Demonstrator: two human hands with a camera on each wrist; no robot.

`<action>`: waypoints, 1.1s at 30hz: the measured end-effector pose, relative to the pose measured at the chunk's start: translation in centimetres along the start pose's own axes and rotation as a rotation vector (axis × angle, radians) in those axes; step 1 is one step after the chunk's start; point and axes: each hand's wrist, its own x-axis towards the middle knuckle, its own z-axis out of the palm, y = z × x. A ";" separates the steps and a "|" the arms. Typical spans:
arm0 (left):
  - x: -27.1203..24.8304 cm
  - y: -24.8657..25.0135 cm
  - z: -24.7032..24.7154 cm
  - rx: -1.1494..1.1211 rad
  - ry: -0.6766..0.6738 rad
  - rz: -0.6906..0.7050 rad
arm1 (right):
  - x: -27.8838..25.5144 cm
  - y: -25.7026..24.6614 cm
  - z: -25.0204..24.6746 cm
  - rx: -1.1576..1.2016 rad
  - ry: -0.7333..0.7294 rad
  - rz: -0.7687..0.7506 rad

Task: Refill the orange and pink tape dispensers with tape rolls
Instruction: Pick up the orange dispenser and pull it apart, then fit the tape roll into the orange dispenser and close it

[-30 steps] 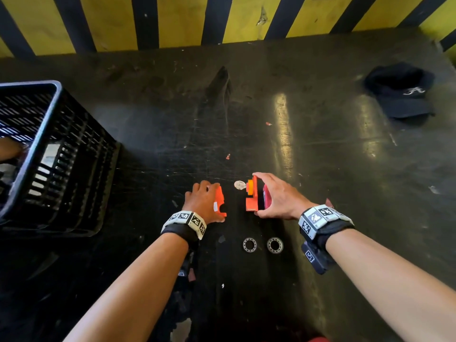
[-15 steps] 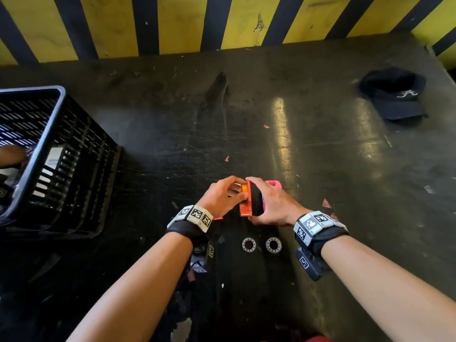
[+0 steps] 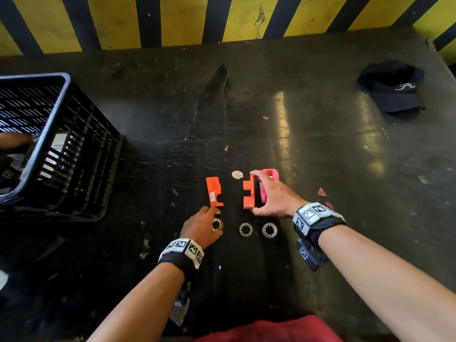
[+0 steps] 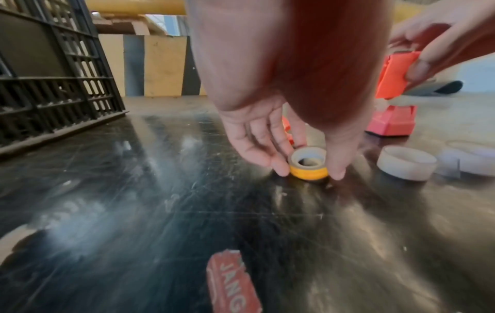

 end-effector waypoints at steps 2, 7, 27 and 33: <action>-0.1 0.2 -0.1 0.052 0.018 -0.001 | -0.1 0.1 0.1 -0.005 -0.007 -0.004; 0.1 2.0 -0.3 0.094 0.032 0.192 | -0.5 0.7 -0.2 -0.009 0.020 0.006; 2.7 4.4 -6.6 -0.897 0.074 0.224 | -2.3 0.7 -0.4 0.187 0.093 -0.059; 2.5 4.4 -7.4 -0.899 0.011 0.253 | -2.2 -0.3 -0.4 0.301 0.099 -0.087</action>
